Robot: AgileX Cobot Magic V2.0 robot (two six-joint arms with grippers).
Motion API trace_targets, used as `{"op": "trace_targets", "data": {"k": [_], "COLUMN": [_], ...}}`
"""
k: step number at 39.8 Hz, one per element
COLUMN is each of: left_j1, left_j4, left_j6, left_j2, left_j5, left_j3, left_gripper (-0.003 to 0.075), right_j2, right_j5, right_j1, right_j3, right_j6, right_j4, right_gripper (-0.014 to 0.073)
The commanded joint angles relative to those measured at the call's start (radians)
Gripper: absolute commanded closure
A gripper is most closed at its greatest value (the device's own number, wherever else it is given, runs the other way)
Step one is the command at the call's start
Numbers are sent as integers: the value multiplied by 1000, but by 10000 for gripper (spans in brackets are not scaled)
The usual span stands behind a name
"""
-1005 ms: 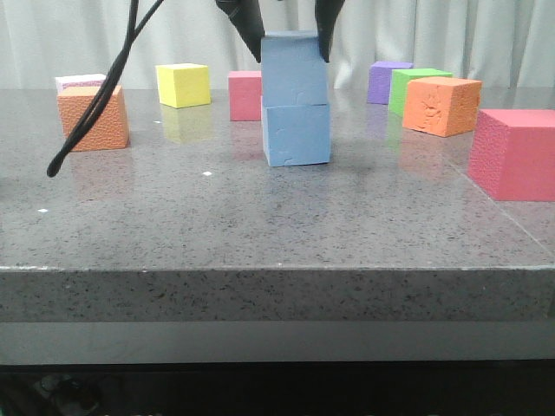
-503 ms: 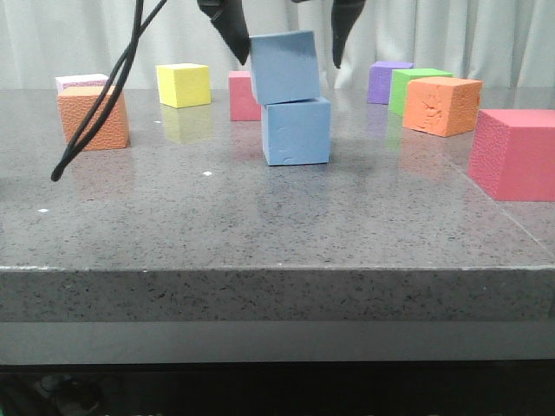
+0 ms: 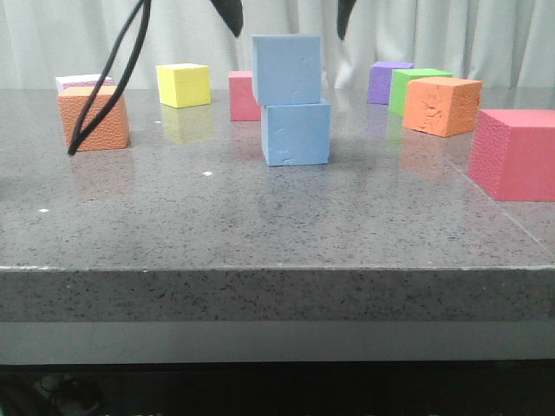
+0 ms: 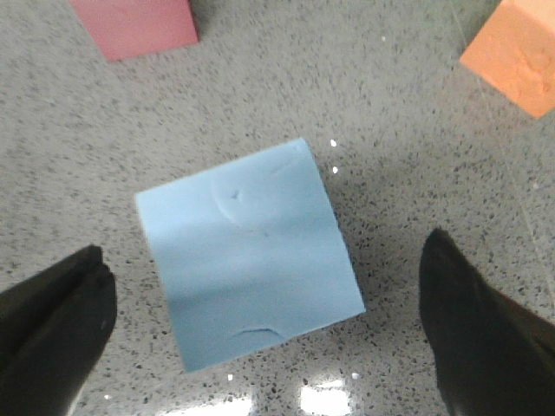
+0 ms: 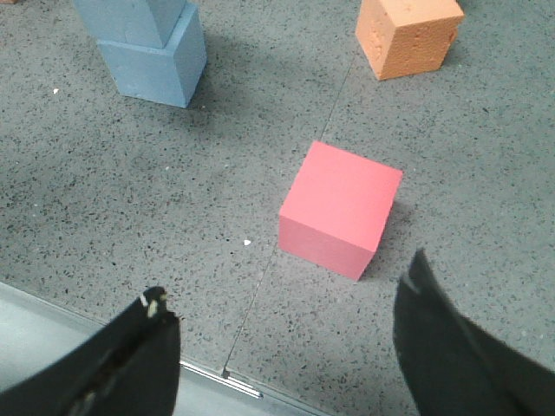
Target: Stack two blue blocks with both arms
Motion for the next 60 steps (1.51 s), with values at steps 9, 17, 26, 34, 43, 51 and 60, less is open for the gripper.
{"op": "trace_targets", "data": {"k": [9,17,26,34,43,51,60], "left_j1": [-44,-46,-43,5,204,258,258], "left_j4": [53,-28,-55,-121,-387,-445,-501], "left_j6": [103,226,304,335,510,654,707], "left_j2": [-132,-244,-423,-602,-880,-1122,-1293], "left_j5": [71,71,68,-5,-180,-275,-453], "left_j3": [-148,-141,45,306,660,990,1211], "left_gripper": [36,36,36,36,36,37,37], "right_j2": [-8,-8,-8,-8,-8,-8,-8], "right_j5": [-67,-67,-67,-73,-90,-67,-36], "right_j1": [-2,-2,-2,-2,-2,-2,-2], "right_j3": [-25,-25,-25,-25,-25,-25,-25], "right_j6": [-12,-12,-12,-12,-12,-12,-12], "right_j4": [9,9,9,9,15,15,15], "right_gripper": [67,67,67,67,67,67,67]}}
